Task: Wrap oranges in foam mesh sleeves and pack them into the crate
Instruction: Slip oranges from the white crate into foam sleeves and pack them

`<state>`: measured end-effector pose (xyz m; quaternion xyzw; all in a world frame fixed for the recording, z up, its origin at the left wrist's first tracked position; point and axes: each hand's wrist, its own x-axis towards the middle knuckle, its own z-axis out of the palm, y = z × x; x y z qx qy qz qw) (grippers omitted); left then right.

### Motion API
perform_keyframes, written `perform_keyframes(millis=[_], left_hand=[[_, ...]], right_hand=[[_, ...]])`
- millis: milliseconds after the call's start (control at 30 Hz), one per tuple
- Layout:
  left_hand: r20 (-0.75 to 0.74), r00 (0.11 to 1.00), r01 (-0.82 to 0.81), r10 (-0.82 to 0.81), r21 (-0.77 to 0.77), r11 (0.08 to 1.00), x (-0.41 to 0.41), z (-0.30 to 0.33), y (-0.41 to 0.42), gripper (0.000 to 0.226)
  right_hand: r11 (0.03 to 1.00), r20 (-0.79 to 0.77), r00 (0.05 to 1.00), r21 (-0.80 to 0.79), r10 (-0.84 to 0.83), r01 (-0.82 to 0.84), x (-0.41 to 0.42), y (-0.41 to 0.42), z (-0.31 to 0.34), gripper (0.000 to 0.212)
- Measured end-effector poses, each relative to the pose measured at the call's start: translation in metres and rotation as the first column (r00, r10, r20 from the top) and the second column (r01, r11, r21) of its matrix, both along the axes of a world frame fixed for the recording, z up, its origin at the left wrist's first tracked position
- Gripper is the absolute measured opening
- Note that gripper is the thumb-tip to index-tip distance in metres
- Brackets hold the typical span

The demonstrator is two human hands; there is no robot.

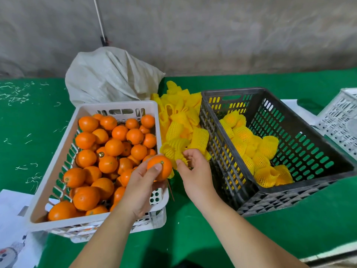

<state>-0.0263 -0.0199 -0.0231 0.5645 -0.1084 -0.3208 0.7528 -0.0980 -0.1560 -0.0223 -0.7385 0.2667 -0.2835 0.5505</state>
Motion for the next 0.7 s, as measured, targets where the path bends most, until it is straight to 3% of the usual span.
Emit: perform_keyframes(millis=[100,200,300,367,433,500,600,700], left_hand=[[0.049,0.998,-0.034,0.034,-0.005,0.999,0.001,-0.003,0.001,0.042],[0.139,0.989,0.053,-0.045,-0.055,0.997,0.002,-0.006,0.007,0.057],[0.190,0.982,0.014,-0.003,-0.059,0.998,0.000,-0.005,0.006,0.042],[0.133,0.987,-0.075,0.086,-0.086,0.993,0.001,-0.007,0.004,0.036],[0.031,0.992,-0.120,0.126,-0.144,0.982,0.005,-0.009,0.003,0.037],[0.018,0.998,-0.057,0.061,-0.171,0.984,0.008,-0.012,0.006,0.050],[0.186,0.978,0.100,-0.090,-0.045,0.994,0.006,-0.014,0.009,0.073],[0.344,0.932,0.108,-0.111,0.028,0.994,0.004,-0.015,0.007,0.069]], right_hand=[[0.989,0.030,0.996,-0.125,0.081,-0.077,-0.003,0.014,0.005,0.033],[0.940,0.029,0.993,-0.327,0.115,-0.099,-0.008,0.020,0.008,0.035],[0.894,0.065,0.991,-0.442,0.114,-0.074,-0.012,0.019,0.010,0.033],[0.865,0.096,0.985,-0.495,0.146,-0.080,-0.015,0.024,0.009,0.028],[0.850,0.098,0.972,-0.509,0.215,-0.136,-0.019,0.034,0.006,0.026],[0.864,0.063,0.970,-0.471,0.235,-0.179,-0.021,0.040,0.000,0.027],[0.905,0.017,0.989,-0.407,0.146,-0.126,-0.023,0.029,0.000,0.034],[0.898,0.007,0.990,-0.423,0.138,-0.122,-0.021,0.016,0.008,0.042]])
